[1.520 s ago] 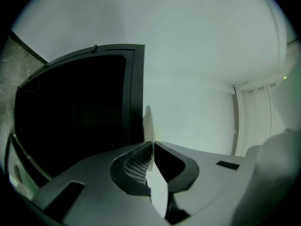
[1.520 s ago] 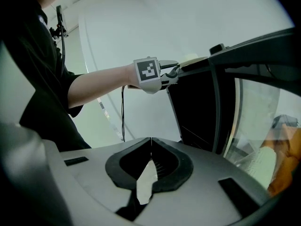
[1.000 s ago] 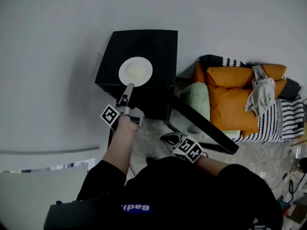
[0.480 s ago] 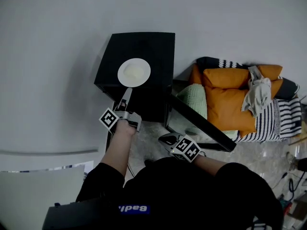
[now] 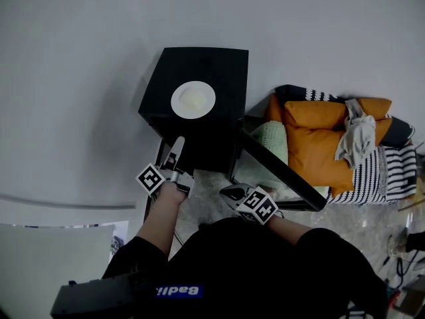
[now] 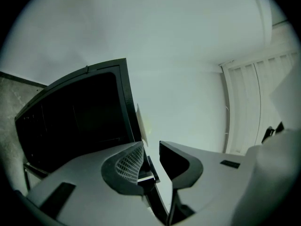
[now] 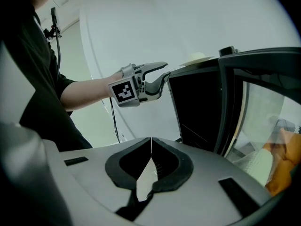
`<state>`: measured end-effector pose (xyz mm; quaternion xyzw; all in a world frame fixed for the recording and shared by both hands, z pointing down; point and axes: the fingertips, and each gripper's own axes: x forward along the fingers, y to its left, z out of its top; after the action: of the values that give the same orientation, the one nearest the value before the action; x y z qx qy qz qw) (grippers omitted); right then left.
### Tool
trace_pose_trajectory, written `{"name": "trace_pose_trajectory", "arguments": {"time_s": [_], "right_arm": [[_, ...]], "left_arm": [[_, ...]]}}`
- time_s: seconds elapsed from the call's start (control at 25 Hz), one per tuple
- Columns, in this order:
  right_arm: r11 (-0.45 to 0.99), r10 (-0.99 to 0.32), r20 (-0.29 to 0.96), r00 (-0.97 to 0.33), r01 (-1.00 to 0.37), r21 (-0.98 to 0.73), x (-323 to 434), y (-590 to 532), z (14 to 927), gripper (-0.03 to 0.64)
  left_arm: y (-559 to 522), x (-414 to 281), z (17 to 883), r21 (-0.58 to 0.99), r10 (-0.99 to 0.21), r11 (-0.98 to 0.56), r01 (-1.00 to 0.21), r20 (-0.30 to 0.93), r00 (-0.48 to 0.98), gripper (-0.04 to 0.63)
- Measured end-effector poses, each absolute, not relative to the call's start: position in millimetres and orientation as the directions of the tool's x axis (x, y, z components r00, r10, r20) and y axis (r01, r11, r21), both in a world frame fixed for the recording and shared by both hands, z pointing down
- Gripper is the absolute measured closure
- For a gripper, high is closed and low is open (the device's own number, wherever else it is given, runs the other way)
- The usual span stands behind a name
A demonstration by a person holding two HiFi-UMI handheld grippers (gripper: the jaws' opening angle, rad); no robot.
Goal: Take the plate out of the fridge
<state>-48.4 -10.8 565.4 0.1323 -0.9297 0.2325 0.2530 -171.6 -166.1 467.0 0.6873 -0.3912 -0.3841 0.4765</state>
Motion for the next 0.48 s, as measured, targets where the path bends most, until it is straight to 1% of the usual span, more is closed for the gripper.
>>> {"name": "trace_pose_trajectory", "arguments": {"time_s": [0.2,0.24,0.32,0.36,0.48], "right_arm": [[0.865,-0.148,0.527,-0.837,-0.368,-0.341,-53,-15,567,0.604],[0.867,-0.154,0.526,-0.836,-0.37,-0.334,-53,-15,566,0.605],[0.871,-0.158,0.524,-0.837,-0.368,-0.326,-55,-15,562,0.606],[0.872,-0.153,0.523,-0.839,-0.364,-0.327,-56,-14,560,0.604],[0.873,-0.132,0.524,-0.841,-0.349,-0.341,-59,-8,559,0.604]], "left_arm": [[-132,-167,477,0.932,-0.899,-0.231,-0.279,-0.095,0.428,0.503],[-122,-168,482,0.923,-0.903,-0.211,-0.322,-0.058,0.426,0.503],[-103,-173,495,0.879,-0.91,-0.164,-0.448,0.041,0.413,0.503],[-94,-172,496,0.853,-0.908,-0.168,-0.494,0.061,0.415,0.503],[-71,-151,483,0.785,-0.88,-0.269,-0.558,0.035,0.474,0.503]]}}
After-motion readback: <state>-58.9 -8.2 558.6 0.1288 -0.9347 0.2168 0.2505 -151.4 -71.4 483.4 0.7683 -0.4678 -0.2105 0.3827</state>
